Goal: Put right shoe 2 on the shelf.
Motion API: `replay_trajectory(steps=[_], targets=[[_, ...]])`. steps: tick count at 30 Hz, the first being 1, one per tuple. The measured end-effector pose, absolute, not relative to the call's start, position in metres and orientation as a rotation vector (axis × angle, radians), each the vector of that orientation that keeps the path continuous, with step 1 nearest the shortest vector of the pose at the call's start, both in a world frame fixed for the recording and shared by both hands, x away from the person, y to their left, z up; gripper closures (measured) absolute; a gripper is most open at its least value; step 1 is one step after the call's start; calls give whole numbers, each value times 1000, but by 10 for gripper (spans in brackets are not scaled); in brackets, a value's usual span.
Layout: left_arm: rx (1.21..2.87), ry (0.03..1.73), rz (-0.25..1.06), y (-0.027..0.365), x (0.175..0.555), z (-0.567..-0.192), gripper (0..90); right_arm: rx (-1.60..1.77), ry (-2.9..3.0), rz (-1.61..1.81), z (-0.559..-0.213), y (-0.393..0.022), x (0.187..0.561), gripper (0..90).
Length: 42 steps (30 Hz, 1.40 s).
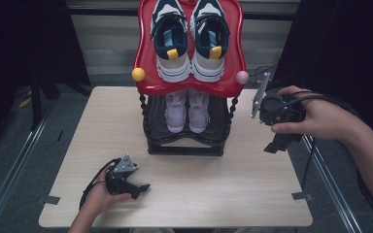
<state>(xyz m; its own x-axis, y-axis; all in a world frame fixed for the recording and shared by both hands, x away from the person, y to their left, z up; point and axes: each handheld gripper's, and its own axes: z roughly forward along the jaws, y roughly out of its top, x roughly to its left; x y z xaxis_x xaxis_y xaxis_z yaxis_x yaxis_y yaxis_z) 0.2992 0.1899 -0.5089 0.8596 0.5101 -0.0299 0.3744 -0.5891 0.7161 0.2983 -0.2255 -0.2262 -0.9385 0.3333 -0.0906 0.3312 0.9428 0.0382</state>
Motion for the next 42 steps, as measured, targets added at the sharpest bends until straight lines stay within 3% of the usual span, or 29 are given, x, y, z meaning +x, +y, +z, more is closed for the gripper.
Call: replay_trajectory(steps=[42], targets=[[2262,642,231,190,299,-509,78,572,3083,46,-337,-241,293,188]])
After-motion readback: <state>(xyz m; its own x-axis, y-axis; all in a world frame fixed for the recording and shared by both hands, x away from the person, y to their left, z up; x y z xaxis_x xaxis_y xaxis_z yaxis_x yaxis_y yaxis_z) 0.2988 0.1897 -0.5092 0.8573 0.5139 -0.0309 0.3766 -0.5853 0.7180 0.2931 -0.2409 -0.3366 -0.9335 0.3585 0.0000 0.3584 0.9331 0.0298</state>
